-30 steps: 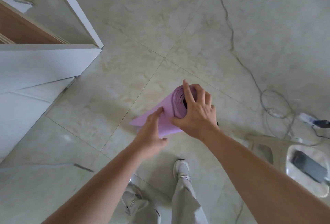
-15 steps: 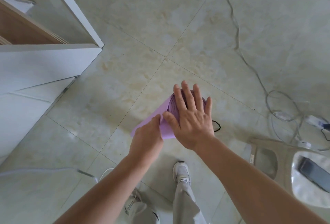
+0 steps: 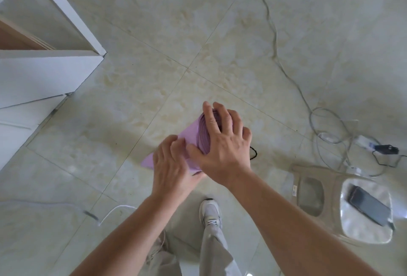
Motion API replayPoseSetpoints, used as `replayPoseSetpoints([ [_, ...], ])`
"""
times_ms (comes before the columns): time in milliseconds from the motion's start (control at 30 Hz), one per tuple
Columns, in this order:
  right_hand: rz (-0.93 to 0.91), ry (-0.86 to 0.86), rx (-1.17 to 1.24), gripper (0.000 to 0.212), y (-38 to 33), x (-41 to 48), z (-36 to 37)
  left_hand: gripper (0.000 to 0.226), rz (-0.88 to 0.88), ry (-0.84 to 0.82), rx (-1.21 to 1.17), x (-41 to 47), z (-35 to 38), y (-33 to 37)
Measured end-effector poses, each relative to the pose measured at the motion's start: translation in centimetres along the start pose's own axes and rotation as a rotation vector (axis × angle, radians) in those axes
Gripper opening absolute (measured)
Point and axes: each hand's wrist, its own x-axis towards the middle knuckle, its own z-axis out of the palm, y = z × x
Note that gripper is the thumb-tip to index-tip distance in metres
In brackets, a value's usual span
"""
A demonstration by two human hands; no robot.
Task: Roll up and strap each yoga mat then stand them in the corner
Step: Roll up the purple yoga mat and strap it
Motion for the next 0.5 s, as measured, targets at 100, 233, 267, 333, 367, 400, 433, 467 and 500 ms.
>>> replayPoseSetpoints([
  [100, 0.039, 0.000, 0.037, 0.095, 0.8, 0.6, -0.2, 0.099, 0.069, 0.006, -0.120, 2.0, 1.8, -1.6],
  [233, 0.035, -0.041, 0.018, 0.093, 1.2, 0.4, -0.3, 0.152, 0.019, -0.223, -0.186, 3.1, 1.4, -0.7],
  [267, 0.049, -0.051, 0.024, 0.093, 1.3, 0.5, -0.4, 0.157, -0.006, -0.283, -0.204, 3.4, 1.0, -0.3],
  [333, 0.070, -0.044, 0.033, 0.091, 1.3, 0.6, -0.6, 0.161, -0.056, -0.346, -0.240, 3.9, 0.5, 0.3],
  [367, 0.076, -0.038, 0.030, 0.091, 1.2, 0.5, -0.6, 0.159, -0.070, -0.337, -0.262, 3.8, 0.5, 0.5],
  [400, 0.081, -0.032, 0.028, 0.090, 1.1, 0.2, -0.5, 0.153, -0.088, -0.317, -0.284, 3.7, 0.5, 0.5],
  [433, 0.086, -0.029, 0.028, 0.090, 1.0, 0.0, -0.2, 0.145, -0.107, -0.305, -0.313, 3.5, 0.6, 0.5],
  [467, 0.094, -0.025, 0.032, 0.089, 1.1, -0.3, 0.0, 0.136, -0.132, -0.315, -0.326, 3.4, 0.4, 0.6],
  [500, 0.108, -0.013, 0.040, 0.090, 1.2, -0.6, 0.2, 0.129, -0.137, -0.338, -0.322, 3.4, 0.6, 0.6],
])
